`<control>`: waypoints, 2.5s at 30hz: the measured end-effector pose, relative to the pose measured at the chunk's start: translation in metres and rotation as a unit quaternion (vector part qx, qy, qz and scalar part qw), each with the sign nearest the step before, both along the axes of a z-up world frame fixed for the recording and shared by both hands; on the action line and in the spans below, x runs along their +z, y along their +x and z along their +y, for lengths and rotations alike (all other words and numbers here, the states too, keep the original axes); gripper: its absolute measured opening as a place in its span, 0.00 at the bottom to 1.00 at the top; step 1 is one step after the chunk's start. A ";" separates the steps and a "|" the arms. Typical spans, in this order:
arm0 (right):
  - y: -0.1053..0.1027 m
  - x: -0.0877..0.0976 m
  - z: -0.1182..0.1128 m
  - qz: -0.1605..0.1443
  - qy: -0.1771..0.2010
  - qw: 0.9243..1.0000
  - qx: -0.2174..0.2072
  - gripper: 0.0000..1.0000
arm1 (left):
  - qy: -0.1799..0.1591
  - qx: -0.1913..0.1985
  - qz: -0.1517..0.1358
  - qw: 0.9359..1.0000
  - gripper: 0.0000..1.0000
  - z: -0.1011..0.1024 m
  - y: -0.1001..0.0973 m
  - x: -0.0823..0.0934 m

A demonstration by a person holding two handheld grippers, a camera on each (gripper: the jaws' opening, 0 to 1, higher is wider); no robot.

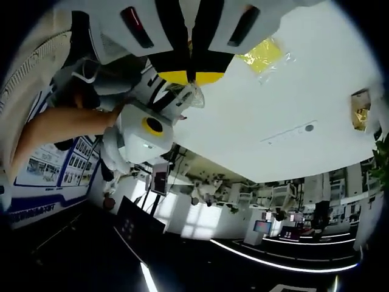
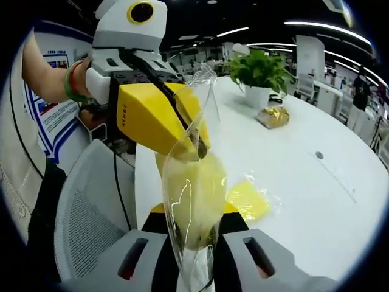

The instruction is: Compare the silicone blocks by pressing each to a similar depth, holding the contact briefly, and releasing to observe deformation and rebound differences across the visible hardness samples.

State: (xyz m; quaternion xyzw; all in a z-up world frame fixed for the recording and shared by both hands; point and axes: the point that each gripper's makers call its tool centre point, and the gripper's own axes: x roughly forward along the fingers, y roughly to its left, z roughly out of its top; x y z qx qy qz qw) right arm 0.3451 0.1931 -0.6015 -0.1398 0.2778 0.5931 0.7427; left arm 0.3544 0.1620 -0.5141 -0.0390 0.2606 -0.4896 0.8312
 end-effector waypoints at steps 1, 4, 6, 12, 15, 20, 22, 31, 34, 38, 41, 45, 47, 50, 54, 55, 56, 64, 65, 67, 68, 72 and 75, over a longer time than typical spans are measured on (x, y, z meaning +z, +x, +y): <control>-0.001 0.000 0.000 0.003 -0.001 1.000 0.001 0.09 | 0.001 0.000 -0.001 1.000 0.00 0.000 -0.001 0.000; -0.003 -0.001 0.000 0.004 -0.002 1.000 0.003 0.08 | 0.003 0.001 0.000 1.000 0.00 0.001 -0.002 -0.001; -0.003 0.000 0.000 0.005 -0.002 1.000 0.001 0.08 | 0.004 0.002 -0.001 1.000 0.00 0.002 -0.002 -0.001; -0.005 0.000 0.001 0.002 -0.003 1.000 0.005 0.09 | 0.003 0.003 0.002 1.000 0.00 0.004 -0.003 -0.001; -0.007 0.000 0.001 0.002 -0.003 1.000 0.004 0.09 | 0.004 0.002 0.005 1.000 0.00 0.003 -0.004 -0.001; -0.007 0.000 0.001 -0.006 0.000 1.000 0.006 0.11 | 0.006 0.004 0.006 1.000 0.00 0.003 -0.004 -0.002; -0.008 0.000 0.001 0.007 0.003 1.000 0.002 0.12 | 0.009 0.003 0.001 1.000 0.00 0.003 -0.004 -0.001; -0.011 -0.001 -0.001 -0.007 0.010 1.000 0.004 0.17 | 0.015 -0.009 0.004 1.000 0.00 0.000 -0.008 -0.003; -0.011 -0.001 -0.002 -0.011 0.010 1.000 0.003 0.18 | 0.015 -0.011 0.006 1.000 0.00 -0.001 -0.009 -0.003; -0.011 0.001 -0.003 -0.021 0.008 1.000 0.008 0.20 | 0.011 -0.012 0.008 1.000 0.00 -0.002 -0.009 -0.002; -0.010 0.001 -0.003 -0.031 0.008 0.999 0.012 0.22 | 0.008 -0.012 0.009 1.000 0.00 -0.002 -0.009 -0.001; -0.010 0.001 -0.004 -0.021 0.011 1.000 0.011 0.24 | 0.006 -0.012 0.010 1.000 0.00 -0.002 -0.009 -0.001; -0.011 0.001 -0.004 -0.018 0.009 1.000 0.012 0.24 | 0.007 -0.013 0.011 1.000 0.00 -0.002 -0.010 -0.002; -0.011 -0.001 -0.004 -0.018 0.009 1.000 0.012 0.25 | 0.009 -0.014 0.012 1.000 0.00 -0.002 -0.011 -0.003; -0.011 -0.002 -0.003 -0.018 0.007 1.000 0.013 0.26 | 0.011 -0.014 0.015 1.000 0.00 -0.002 -0.010 -0.004; -0.011 -0.002 -0.003 -0.018 0.008 1.000 0.012 0.26 | 0.011 -0.013 0.015 1.000 0.00 -0.001 -0.010 -0.004; -0.011 -0.002 -0.003 -0.018 0.009 1.000 0.011 0.26 | 0.011 -0.013 0.015 1.000 0.00 -0.001 -0.010 -0.005; -0.009 0.005 -0.007 -0.023 0.045 0.999 -0.012 0.39 | 0.014 -0.010 0.024 1.000 0.00 -0.002 -0.011 -0.009; -0.009 0.005 -0.009 -0.019 0.043 0.999 -0.016 0.41 | 0.015 -0.010 0.024 1.000 0.00 -0.002 -0.012 -0.010; -0.008 0.003 -0.014 0.001 0.040 0.998 -0.039 0.50 | 0.016 -0.011 0.028 0.999 0.00 -0.002 -0.013 -0.012; -0.007 0.004 -0.017 -0.006 0.045 0.998 -0.041 0.53 | 0.018 -0.011 0.028 0.999 0.00 -0.002 -0.013 -0.014; -0.008 0.010 -0.030 -0.017 0.062 0.995 -0.071 0.61 | 0.018 -0.007 0.036 0.999 0.00 -0.002 -0.011 -0.019; -0.011 0.016 -0.044 -0.014 0.081 0.992 -0.101 0.65 | 0.016 -0.004 0.042 0.999 0.00 -0.002 -0.010 -0.022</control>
